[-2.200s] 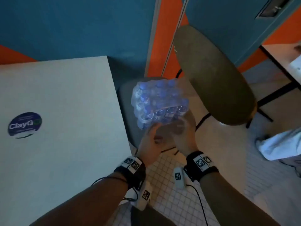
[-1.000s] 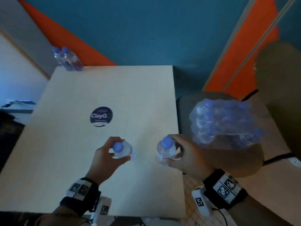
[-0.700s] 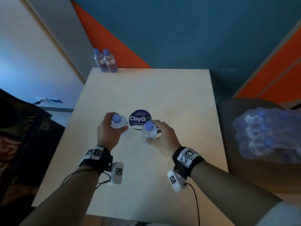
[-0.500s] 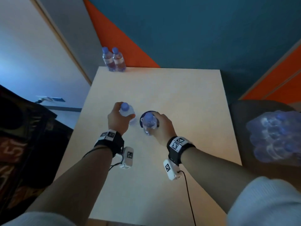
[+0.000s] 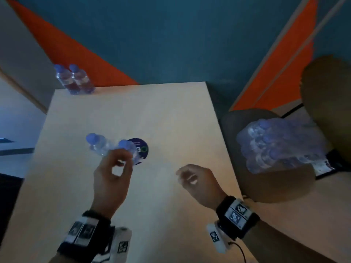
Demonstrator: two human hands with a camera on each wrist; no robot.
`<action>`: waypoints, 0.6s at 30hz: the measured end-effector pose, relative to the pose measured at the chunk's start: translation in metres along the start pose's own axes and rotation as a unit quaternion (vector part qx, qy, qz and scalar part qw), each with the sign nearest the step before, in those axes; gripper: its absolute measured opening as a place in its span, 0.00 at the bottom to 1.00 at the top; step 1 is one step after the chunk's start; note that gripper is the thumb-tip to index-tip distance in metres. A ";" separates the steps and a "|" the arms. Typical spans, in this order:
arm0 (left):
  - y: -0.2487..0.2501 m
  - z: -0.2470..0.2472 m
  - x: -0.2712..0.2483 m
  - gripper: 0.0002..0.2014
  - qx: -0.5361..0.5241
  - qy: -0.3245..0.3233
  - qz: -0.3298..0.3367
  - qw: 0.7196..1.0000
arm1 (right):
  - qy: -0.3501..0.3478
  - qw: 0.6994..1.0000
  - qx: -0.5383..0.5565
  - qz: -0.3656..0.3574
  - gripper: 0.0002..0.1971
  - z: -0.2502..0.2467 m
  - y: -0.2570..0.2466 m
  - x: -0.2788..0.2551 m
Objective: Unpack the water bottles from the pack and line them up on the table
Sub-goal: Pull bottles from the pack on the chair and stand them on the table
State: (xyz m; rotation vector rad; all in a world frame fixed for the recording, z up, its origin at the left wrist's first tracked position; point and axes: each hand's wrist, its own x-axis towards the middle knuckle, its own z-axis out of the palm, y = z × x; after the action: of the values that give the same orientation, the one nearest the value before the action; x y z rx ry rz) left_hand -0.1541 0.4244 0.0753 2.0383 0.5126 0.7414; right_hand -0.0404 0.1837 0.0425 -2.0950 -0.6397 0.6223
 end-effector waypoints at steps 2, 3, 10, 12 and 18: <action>0.031 0.047 -0.033 0.14 -0.063 -0.160 -0.023 0.985 | 0.029 0.998 -0.028 0.042 0.06 -0.042 0.041 -0.046; 0.044 0.074 -0.050 0.13 -0.082 -0.255 -0.035 0.963 | 0.052 0.995 -0.035 0.076 0.07 -0.061 0.063 -0.066; 0.104 0.296 -0.145 0.16 -0.082 -0.519 -0.100 0.845 | 0.295 0.915 0.004 0.275 0.19 -0.189 0.197 -0.133; 0.122 0.352 -0.153 0.27 -0.104 -0.481 -0.152 0.857 | 0.326 0.907 0.013 0.267 0.26 -0.220 0.220 -0.122; 0.180 0.446 -0.172 0.35 -0.258 -0.213 -0.314 0.889 | 0.393 0.886 -0.089 0.230 0.46 -0.266 0.274 -0.072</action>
State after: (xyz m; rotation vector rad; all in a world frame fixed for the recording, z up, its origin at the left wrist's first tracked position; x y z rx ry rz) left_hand 0.0329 -0.0415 -0.0183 1.3482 0.5929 0.0117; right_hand 0.1328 -0.1563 -0.0301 -2.4298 0.2815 -0.0908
